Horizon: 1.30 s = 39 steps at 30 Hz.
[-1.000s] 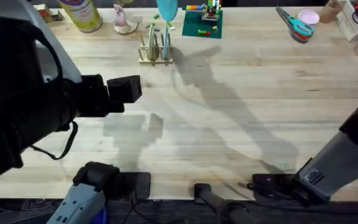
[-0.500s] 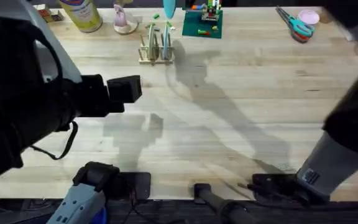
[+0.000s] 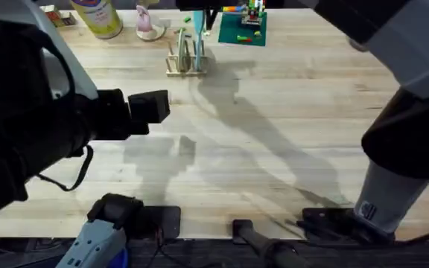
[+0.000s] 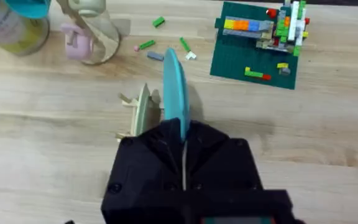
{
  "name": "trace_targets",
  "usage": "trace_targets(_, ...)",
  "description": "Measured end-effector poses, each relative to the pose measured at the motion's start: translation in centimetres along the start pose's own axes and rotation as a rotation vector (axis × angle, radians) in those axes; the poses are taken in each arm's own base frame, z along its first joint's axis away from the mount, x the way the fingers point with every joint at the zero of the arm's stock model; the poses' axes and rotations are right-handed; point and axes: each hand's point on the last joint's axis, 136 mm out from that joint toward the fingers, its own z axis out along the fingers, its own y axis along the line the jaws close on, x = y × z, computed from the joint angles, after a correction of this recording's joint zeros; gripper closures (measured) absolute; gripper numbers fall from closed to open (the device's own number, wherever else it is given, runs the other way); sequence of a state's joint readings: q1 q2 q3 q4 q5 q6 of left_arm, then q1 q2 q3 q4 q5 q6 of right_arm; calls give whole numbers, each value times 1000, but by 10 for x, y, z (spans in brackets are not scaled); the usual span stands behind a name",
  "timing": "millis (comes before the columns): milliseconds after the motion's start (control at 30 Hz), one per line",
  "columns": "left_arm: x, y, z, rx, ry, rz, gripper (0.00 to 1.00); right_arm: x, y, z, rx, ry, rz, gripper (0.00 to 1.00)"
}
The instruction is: Pick up the plates from the table one by one and place each into a slot on the dish rack.
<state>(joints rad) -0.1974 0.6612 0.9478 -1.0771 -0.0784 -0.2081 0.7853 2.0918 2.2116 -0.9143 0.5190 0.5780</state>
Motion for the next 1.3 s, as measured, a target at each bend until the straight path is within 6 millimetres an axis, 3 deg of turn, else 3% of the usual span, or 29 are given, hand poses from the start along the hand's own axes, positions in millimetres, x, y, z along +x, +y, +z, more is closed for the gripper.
trace_targets(233,0,0,0,-1,0,0,8,-8,10,-5,-7,-57,55,971)
trace_targets(467,0,0,0,-1,0,0,8,-1,24,-13,-21,-62,36,971)
trace_targets(1300,0,0,0,-1,0,0,7,-4,18,-16,37,-101,33,971)
